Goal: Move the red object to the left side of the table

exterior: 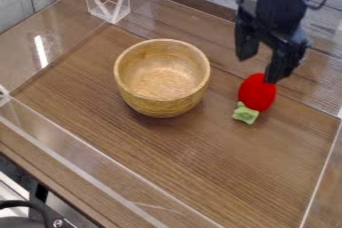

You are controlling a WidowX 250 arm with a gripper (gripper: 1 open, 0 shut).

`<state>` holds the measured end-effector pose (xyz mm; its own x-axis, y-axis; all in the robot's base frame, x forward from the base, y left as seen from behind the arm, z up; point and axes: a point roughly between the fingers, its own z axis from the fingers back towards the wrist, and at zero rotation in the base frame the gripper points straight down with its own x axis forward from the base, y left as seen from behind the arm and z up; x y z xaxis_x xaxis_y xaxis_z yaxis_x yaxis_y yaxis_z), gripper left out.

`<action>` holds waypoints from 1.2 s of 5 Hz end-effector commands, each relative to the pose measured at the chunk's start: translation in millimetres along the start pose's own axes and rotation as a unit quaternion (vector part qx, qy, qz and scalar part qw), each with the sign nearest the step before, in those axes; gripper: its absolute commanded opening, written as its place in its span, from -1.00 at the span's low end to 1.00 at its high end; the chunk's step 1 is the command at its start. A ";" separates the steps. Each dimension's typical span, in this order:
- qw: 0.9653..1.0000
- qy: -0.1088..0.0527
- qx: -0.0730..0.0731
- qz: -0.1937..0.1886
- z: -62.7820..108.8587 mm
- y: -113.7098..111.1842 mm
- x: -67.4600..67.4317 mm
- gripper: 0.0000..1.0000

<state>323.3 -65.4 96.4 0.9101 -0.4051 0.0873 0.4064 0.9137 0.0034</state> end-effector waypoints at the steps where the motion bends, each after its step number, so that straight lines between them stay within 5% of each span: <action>1: 1.000 -0.008 0.000 0.020 -2.1 -5.6 -0.8 1.00; 2: 1.000 -0.007 0.000 0.026 -1.9 -5.7 -5.1 -1.00; 3: 0.999 -0.018 0.005 0.035 12.9 -4.8 -10.9 -1.00; 5: 0.994 -0.071 0.032 0.073 80.4 2.7 2.0 -1.00; 6: 0.995 -0.061 0.030 0.080 59.6 -2.3 3.7 1.00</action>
<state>318.6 -66.4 145.0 0.9526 -0.2504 0.1730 0.2487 0.9681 0.0316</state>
